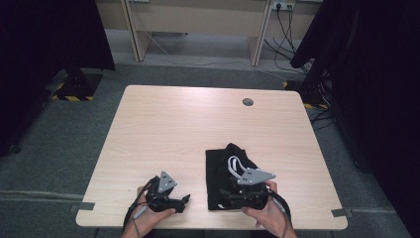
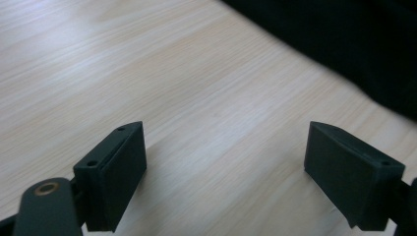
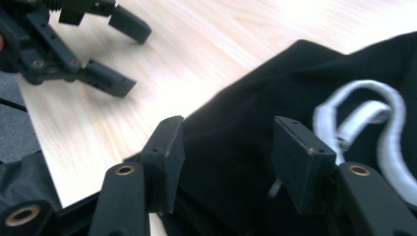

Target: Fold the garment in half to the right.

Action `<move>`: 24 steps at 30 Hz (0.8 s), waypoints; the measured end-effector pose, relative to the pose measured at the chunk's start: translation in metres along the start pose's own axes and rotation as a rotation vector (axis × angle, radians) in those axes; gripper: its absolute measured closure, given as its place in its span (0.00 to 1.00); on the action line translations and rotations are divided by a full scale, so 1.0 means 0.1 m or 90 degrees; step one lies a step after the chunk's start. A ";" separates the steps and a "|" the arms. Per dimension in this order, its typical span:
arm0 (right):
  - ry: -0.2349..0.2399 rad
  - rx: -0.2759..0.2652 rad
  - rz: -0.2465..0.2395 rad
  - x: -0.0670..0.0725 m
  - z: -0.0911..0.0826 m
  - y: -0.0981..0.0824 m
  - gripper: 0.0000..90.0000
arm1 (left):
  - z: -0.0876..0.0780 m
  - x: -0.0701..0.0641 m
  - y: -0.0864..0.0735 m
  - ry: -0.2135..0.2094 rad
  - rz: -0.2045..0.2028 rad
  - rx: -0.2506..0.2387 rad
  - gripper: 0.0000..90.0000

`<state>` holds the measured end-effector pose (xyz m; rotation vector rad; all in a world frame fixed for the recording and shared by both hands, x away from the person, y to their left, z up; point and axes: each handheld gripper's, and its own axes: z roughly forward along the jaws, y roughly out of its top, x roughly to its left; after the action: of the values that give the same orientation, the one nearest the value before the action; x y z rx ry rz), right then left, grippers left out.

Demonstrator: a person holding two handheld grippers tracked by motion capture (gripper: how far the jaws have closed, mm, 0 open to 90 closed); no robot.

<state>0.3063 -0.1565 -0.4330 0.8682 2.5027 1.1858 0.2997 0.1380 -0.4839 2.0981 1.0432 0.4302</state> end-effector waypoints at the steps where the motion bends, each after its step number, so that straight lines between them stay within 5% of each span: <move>1: 0.002 0.003 0.001 0.02 0.02 0.01 0.52 | -0.01 0.02 -0.01 0.003 0.000 0.001 0.17; 4: 0.004 0.020 -0.009 0.07 0.10 0.01 0.58 | -0.03 0.04 -0.04 0.012 0.001 0.002 0.14; 7: 0.008 0.033 -0.025 0.07 0.16 -0.03 0.78 | -0.03 0.04 -0.04 0.010 0.005 0.004 0.12; 12: 0.000 0.008 -0.023 -0.03 0.06 -0.10 1.00 | -0.03 0.04 -0.04 0.009 0.006 0.005 0.11; 18: -0.013 -0.036 0.015 -0.17 -0.18 -0.20 0.99 | -0.02 0.04 -0.04 0.010 0.005 0.006 0.11; 21: -0.015 -0.034 0.031 -0.15 -0.20 -0.17 0.74 | -0.02 0.03 -0.03 0.011 0.002 0.007 0.09; 24: -0.015 -0.016 0.024 -0.05 -0.11 -0.11 0.60 | -0.02 0.03 -0.03 0.011 0.004 0.007 0.09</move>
<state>0.3010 -0.1722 -0.4347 0.9216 2.4585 1.2082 0.2986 0.1422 -0.4853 2.1109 1.0521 0.4475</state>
